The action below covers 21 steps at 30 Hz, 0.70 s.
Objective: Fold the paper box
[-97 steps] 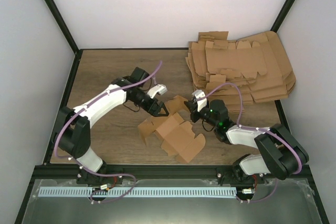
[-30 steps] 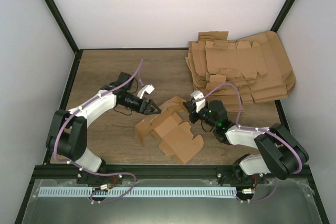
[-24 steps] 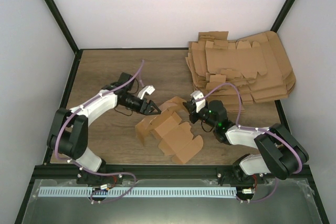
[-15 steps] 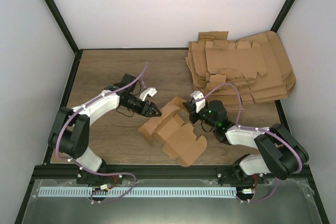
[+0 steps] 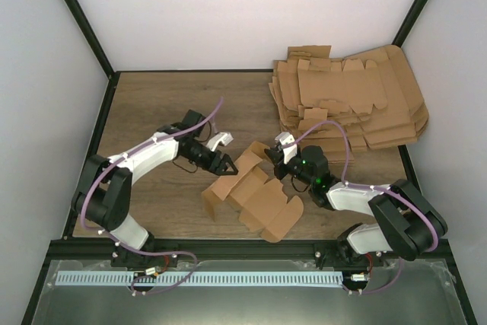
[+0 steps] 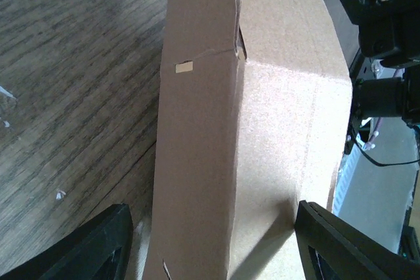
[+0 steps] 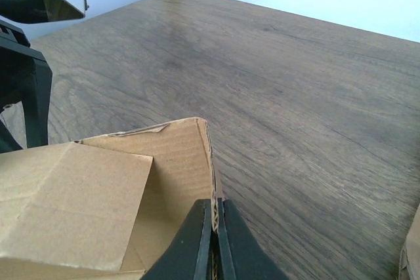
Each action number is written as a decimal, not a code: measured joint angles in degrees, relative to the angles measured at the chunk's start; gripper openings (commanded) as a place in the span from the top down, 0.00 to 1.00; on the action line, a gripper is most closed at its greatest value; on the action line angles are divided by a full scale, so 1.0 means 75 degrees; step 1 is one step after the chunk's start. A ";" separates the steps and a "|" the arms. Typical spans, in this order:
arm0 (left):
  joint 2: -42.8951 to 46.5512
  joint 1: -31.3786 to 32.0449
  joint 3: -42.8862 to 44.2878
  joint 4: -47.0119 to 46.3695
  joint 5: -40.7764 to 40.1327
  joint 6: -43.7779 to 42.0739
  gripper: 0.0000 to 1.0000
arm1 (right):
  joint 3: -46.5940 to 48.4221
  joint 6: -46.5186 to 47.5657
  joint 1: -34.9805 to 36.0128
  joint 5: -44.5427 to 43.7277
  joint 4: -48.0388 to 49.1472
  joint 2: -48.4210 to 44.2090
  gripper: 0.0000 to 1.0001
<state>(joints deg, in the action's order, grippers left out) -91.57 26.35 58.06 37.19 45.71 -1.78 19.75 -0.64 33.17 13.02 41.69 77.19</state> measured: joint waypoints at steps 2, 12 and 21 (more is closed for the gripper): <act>0.0000 0.0117 0.0029 0.0052 -0.0154 0.0009 0.27 | 0.0000 0.0000 0.0000 0.0000 0.0000 0.0000 0.99; 0.0032 0.0965 0.0484 0.0187 -0.1326 0.0437 0.23 | 0.0000 0.0000 0.0006 -0.0047 0.0000 0.0000 0.99; 0.0032 0.1483 0.0860 0.0280 -0.1833 0.0731 0.20 | 0.0000 0.0000 0.0052 -0.0172 0.0096 0.0000 0.99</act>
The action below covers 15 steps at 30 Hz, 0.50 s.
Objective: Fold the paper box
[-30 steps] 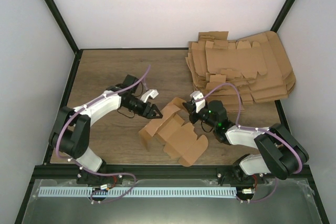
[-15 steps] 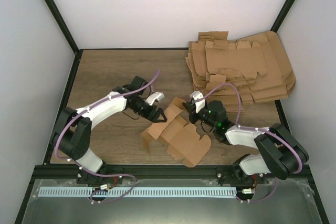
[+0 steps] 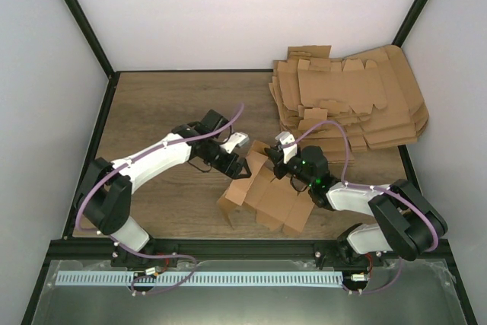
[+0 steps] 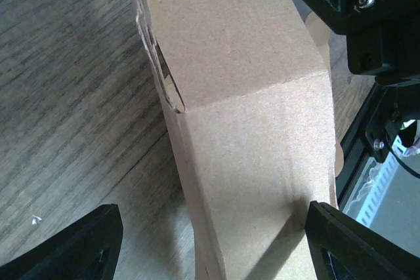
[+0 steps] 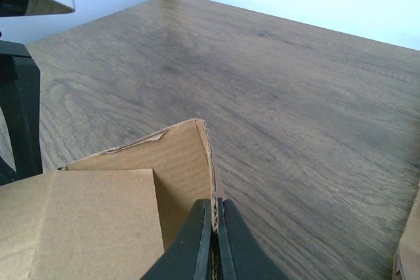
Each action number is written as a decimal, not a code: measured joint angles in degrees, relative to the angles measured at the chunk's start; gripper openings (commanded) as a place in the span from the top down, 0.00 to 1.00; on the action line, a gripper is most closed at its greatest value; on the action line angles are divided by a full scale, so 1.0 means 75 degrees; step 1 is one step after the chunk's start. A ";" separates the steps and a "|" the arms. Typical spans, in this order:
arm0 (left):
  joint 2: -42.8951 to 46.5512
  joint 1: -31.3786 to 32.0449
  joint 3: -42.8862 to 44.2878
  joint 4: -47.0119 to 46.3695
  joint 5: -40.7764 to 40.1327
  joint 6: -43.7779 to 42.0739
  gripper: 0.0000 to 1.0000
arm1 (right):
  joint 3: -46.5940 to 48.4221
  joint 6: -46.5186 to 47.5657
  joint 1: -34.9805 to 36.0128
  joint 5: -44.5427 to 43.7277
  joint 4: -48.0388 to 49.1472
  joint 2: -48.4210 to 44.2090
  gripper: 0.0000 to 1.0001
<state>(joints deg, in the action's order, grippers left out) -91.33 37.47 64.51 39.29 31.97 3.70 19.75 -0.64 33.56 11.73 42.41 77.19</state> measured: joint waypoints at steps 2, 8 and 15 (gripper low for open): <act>0.0000 0.0015 0.0009 -0.0009 0.0035 0.0082 0.20 | 0.0000 0.0000 0.0003 -0.0003 0.0015 0.0000 0.99; 0.0000 0.0015 0.0009 -0.0105 0.0338 0.0411 0.20 | 0.0000 0.0000 0.0003 -0.0012 0.0015 0.0000 0.99; 0.0108 0.0017 0.0015 -0.0157 0.0548 0.0793 0.20 | 0.0000 0.0000 0.0003 -0.0096 0.0012 0.0000 0.99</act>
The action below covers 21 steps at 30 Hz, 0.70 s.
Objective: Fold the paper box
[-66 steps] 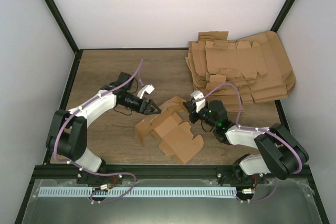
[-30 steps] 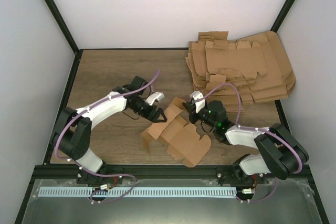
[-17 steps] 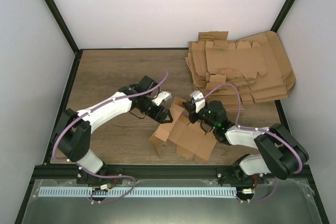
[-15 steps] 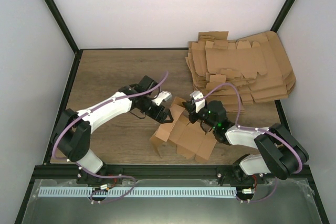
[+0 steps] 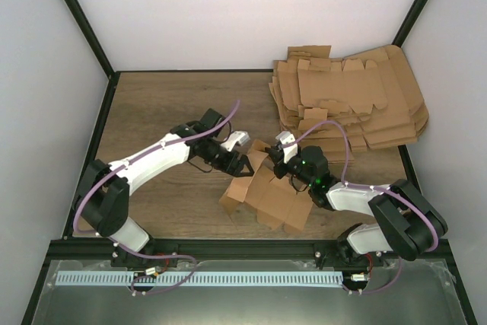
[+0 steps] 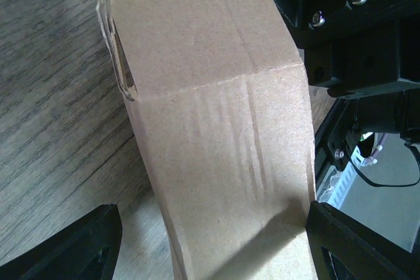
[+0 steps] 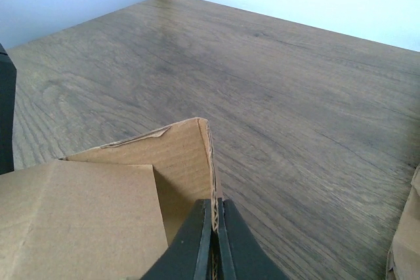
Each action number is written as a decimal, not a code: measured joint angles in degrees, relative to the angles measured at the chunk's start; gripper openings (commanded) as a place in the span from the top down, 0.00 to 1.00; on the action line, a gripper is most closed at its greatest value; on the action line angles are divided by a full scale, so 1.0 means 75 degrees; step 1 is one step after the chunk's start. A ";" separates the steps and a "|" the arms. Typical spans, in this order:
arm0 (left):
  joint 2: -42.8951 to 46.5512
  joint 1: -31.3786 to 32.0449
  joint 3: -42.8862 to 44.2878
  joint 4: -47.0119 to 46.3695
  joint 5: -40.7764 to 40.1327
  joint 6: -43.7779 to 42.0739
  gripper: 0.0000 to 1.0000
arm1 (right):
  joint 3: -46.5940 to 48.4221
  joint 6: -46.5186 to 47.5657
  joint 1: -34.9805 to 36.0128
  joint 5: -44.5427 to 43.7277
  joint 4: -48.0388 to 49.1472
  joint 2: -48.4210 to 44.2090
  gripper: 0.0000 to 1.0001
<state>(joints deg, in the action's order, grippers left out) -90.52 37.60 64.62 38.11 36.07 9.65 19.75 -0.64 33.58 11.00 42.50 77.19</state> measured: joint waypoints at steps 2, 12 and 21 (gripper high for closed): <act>0.0035 0.0000 0.0050 0.0093 -0.0067 0.0052 0.20 | 0.0000 0.0000 0.0000 -0.0041 0.0000 0.0000 0.99; 0.0035 0.0000 0.0347 0.0621 -0.0501 0.0087 0.24 | 0.0000 0.0099 0.0221 -0.0323 -0.0009 0.0000 0.99; 0.0035 0.0050 0.0431 0.0621 -0.0093 0.0090 0.24 | 0.0000 0.0146 0.0242 -0.0475 -0.0009 0.0000 0.99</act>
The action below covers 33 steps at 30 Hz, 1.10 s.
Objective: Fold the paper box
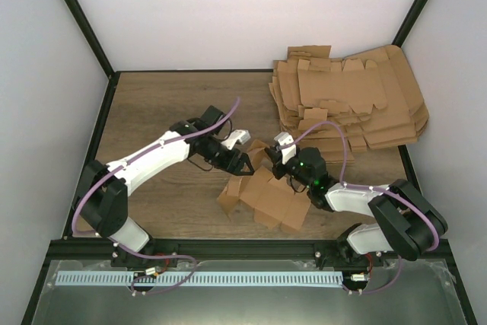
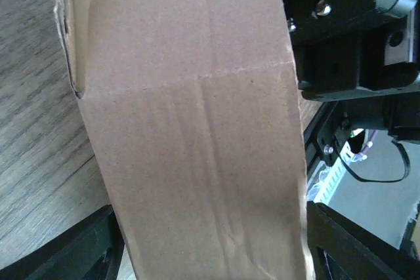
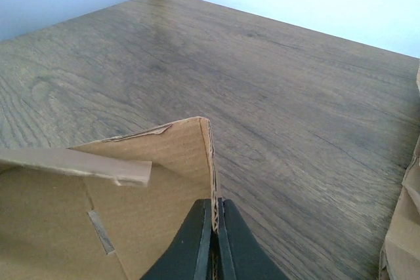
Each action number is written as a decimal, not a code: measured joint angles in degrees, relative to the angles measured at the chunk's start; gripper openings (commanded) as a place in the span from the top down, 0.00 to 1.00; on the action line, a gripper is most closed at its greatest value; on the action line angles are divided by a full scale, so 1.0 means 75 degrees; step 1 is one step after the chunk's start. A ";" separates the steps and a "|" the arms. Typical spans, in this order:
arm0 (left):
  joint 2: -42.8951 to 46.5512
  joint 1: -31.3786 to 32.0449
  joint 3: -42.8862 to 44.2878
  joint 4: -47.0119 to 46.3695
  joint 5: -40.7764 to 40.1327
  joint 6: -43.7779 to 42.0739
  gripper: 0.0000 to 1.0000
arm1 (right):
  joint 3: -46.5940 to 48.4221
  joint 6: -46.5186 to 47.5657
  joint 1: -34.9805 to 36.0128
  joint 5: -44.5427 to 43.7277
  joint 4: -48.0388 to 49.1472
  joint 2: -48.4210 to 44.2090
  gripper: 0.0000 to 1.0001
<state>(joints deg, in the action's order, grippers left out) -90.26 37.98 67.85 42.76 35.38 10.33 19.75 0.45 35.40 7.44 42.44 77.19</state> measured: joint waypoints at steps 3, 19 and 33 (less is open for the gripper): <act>-0.0003 0.0006 0.0020 0.0003 0.0137 0.0003 0.26 | 0.0000 0.0000 0.0000 -0.0023 -0.0003 0.0000 0.99; -0.0458 0.0236 0.0455 0.0577 -0.0493 -0.0026 0.35 | 0.0000 0.0003 0.0009 -0.0096 -0.0061 0.0000 0.99; -0.1067 0.0694 0.1370 0.1262 -0.2081 0.0058 0.45 | 0.0000 -0.0265 0.0085 -0.0423 -0.0236 -0.0239 0.43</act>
<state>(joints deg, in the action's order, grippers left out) -98.26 43.18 78.13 52.23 19.77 10.76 19.75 -1.54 36.03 4.27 40.66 75.40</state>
